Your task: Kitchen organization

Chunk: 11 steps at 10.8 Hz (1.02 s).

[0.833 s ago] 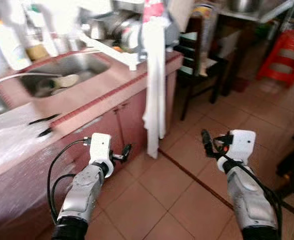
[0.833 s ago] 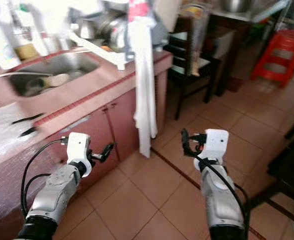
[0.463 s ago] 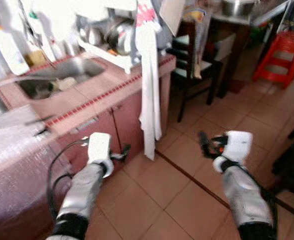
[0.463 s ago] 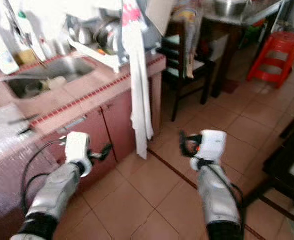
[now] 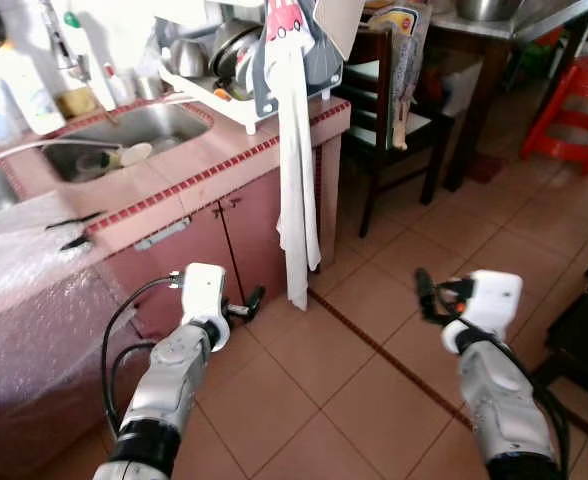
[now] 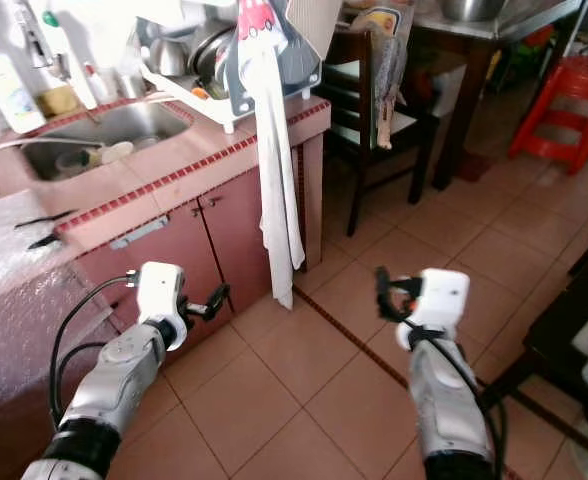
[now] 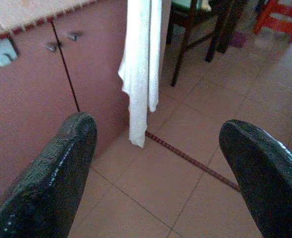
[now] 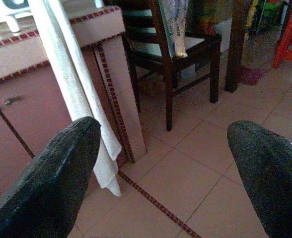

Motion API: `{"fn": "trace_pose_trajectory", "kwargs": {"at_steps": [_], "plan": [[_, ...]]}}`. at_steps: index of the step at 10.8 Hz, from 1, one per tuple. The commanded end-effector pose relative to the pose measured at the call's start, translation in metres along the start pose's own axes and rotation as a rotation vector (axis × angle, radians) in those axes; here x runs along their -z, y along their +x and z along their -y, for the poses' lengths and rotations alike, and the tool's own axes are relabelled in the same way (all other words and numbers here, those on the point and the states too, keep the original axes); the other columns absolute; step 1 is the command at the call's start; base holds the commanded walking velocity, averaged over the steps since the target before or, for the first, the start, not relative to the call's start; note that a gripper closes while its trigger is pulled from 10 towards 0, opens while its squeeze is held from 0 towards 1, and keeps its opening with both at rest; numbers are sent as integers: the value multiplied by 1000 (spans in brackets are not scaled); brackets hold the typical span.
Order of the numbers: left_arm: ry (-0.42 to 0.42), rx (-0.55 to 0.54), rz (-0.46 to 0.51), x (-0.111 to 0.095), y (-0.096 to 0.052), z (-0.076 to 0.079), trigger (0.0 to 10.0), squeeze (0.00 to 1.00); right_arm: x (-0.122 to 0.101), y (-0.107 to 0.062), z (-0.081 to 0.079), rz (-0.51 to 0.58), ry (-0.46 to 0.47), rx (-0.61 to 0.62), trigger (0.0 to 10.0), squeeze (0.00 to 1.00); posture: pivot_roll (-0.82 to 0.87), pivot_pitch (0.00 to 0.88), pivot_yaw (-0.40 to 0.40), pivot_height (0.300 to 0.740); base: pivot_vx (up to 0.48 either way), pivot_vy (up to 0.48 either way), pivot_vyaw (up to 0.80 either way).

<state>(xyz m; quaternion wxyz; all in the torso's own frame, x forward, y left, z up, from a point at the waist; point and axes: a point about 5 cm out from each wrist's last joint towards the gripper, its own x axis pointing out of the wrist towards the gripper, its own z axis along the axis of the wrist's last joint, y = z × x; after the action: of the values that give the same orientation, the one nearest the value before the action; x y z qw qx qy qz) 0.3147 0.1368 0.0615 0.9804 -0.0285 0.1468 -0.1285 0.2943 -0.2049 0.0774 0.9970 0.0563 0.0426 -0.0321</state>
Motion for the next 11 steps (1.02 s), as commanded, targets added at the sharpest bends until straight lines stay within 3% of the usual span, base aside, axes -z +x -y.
{"fn": "trace_pose_trajectory", "kwargs": {"at_steps": [1,4,8,11], "plan": [[18,-33,-2,-1,0,-13,10000,0,5,2,-8,-19,14,-24,10000,176,-102,14,67,740,0,0,0],[21,-113,-73,16,0,-34,10000,0,11,10,-17,-48,7,-61,10000,173,-94,3,57,740,0,0,0],[28,-141,-139,36,-5,-43,10000,0,17,12,-18,-62,11,-60,10000,169,-93,15,70,740,0,0,0],[49,-185,-301,68,-17,-52,10000,0,49,11,-14,-202,37,-40,10000,173,-92,15,68,740,0,0,0]]}}
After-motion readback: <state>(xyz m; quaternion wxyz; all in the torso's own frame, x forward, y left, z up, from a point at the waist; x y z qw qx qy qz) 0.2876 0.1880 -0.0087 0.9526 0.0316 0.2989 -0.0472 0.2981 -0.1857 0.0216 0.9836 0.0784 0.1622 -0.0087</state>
